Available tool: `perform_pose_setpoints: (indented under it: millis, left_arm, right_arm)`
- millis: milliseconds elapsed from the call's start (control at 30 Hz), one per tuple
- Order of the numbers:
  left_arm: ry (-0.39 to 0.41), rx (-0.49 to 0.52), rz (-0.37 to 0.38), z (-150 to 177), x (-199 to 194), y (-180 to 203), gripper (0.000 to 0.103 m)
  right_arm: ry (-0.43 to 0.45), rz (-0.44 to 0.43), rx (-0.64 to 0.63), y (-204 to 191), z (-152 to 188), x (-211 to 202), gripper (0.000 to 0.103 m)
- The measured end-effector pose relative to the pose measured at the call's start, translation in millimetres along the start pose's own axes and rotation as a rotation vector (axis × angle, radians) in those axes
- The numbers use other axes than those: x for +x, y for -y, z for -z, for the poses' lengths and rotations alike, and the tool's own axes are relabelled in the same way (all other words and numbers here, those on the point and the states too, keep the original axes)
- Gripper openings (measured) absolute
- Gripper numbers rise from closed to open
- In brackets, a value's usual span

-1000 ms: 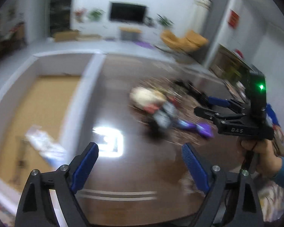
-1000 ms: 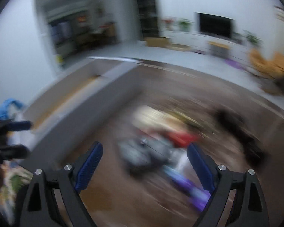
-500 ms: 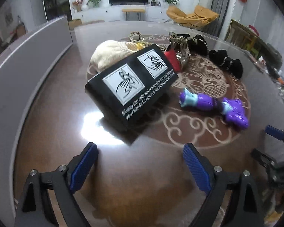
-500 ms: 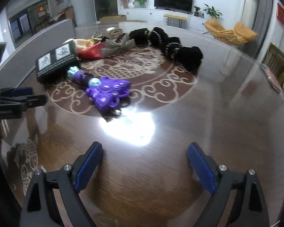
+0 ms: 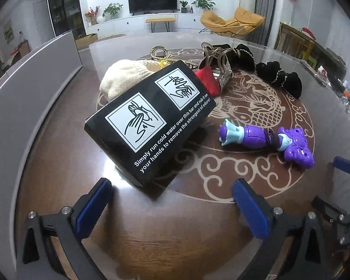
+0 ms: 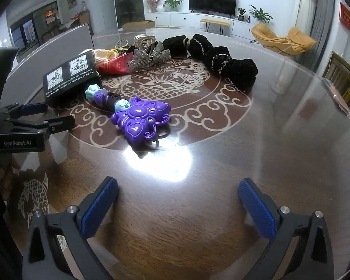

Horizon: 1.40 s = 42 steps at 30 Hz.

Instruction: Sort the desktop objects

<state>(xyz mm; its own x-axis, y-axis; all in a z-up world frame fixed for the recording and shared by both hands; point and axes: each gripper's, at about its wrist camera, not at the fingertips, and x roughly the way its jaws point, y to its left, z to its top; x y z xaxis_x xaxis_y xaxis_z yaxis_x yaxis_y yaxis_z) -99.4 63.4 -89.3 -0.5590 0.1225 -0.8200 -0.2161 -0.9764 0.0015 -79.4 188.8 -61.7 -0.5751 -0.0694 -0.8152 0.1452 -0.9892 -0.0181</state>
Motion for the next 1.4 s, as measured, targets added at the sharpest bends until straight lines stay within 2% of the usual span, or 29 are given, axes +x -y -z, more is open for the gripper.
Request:
perform_pose_setpoints:
  millis: [433, 933, 1400]
  left_arm:
    - [0.008, 0.013, 0.004, -3, 3, 5, 0.103]
    - [0.007, 0.018, 0.012, -4, 4, 8, 0.103]
    - [0.008, 0.018, 0.012, -4, 5, 9, 0.103]
  right_arm:
    - [0.001, 0.001, 0.001, 0, 0, 0, 0.103]
    - [0.0, 0.013, 0.023, -8, -51, 33, 0.103]
    - [0.0, 0.016, 0.028, -9, -54, 35, 0.103]
